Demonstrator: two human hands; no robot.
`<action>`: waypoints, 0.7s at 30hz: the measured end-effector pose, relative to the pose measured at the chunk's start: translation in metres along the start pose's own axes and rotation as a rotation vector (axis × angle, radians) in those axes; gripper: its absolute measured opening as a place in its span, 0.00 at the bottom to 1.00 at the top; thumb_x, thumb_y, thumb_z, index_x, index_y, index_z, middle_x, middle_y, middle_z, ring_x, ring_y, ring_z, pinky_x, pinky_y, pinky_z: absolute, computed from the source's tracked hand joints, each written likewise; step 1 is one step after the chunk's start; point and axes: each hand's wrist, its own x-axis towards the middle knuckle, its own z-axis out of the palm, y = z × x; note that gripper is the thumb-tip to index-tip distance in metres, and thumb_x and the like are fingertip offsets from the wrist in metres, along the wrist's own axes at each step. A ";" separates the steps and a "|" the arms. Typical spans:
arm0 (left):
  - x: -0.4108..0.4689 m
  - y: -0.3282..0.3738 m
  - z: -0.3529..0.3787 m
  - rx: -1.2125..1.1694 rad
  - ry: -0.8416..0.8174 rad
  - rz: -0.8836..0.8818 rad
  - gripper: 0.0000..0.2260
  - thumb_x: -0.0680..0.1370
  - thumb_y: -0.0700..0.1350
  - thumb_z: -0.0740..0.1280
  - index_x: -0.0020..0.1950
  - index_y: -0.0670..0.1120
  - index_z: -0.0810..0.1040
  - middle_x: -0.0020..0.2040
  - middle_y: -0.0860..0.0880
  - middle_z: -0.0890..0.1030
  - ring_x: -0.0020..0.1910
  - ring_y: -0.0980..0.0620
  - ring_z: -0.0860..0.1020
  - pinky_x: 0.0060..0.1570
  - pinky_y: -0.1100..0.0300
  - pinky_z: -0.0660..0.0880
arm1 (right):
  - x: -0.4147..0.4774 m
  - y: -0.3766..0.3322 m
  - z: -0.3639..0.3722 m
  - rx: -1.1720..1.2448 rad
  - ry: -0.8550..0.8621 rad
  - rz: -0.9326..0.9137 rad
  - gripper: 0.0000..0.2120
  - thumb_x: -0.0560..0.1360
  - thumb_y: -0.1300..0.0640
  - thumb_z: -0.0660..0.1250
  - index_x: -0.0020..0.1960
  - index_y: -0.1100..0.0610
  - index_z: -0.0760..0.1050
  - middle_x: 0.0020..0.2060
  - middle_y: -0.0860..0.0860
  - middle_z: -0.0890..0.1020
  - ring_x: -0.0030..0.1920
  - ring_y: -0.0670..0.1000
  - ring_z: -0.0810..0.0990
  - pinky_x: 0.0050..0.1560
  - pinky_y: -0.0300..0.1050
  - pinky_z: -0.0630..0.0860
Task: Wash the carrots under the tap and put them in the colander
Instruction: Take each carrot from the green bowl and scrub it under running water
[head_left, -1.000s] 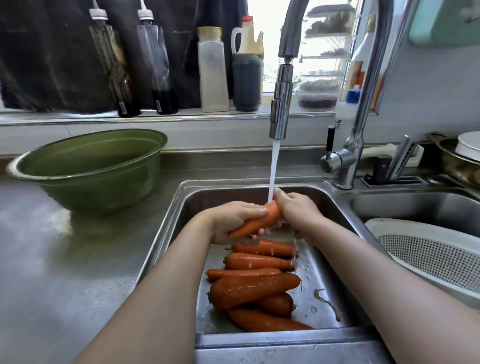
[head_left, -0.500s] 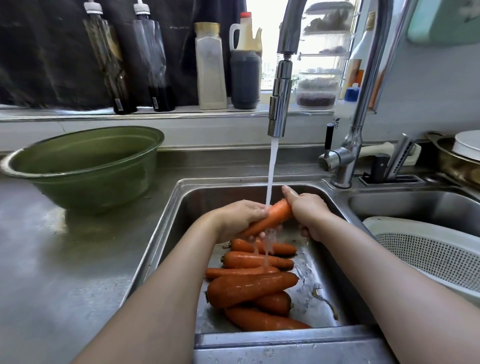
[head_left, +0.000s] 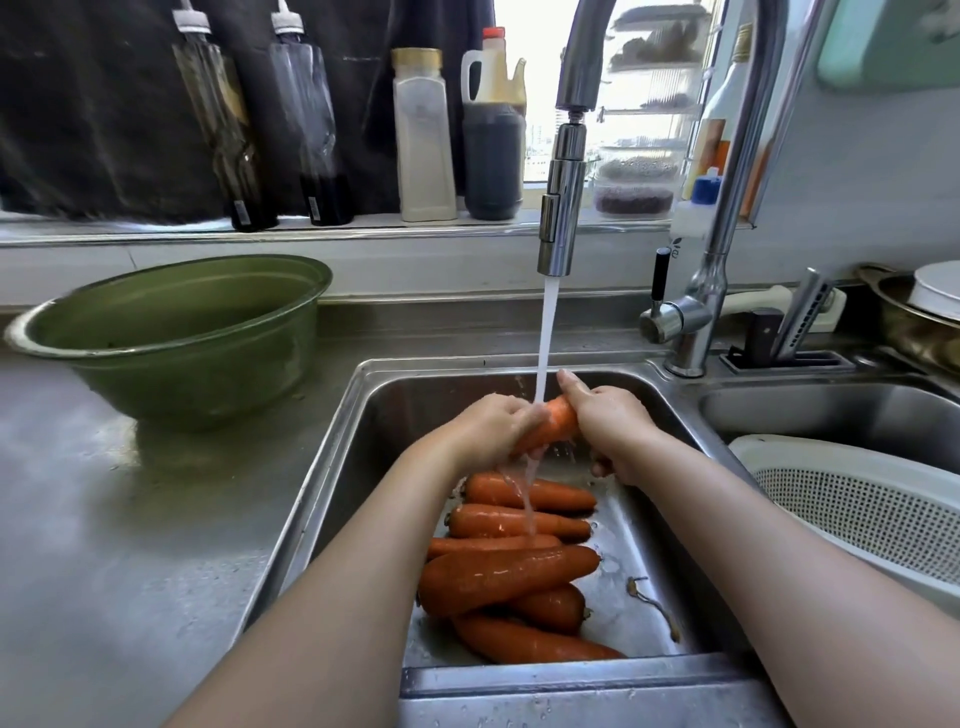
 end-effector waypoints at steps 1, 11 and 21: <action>0.002 0.000 0.002 0.008 0.071 0.007 0.18 0.84 0.60 0.60 0.51 0.51 0.84 0.43 0.50 0.86 0.46 0.48 0.84 0.55 0.48 0.80 | -0.001 -0.001 0.001 0.002 -0.008 -0.004 0.30 0.79 0.30 0.60 0.51 0.58 0.79 0.38 0.56 0.79 0.31 0.57 0.77 0.28 0.46 0.72; 0.003 -0.023 -0.016 -0.275 -0.259 -0.092 0.16 0.85 0.51 0.63 0.73 0.54 0.76 0.55 0.49 0.84 0.46 0.52 0.80 0.45 0.57 0.78 | -0.001 -0.001 0.000 -0.030 0.005 -0.060 0.29 0.79 0.29 0.60 0.57 0.56 0.77 0.43 0.54 0.79 0.37 0.57 0.80 0.28 0.46 0.74; 0.001 -0.018 -0.015 -0.322 -0.261 -0.067 0.16 0.82 0.49 0.67 0.71 0.52 0.77 0.54 0.47 0.83 0.46 0.51 0.81 0.49 0.56 0.78 | -0.003 -0.002 -0.005 0.037 -0.030 -0.041 0.28 0.79 0.30 0.61 0.54 0.55 0.79 0.40 0.54 0.79 0.34 0.55 0.79 0.24 0.43 0.74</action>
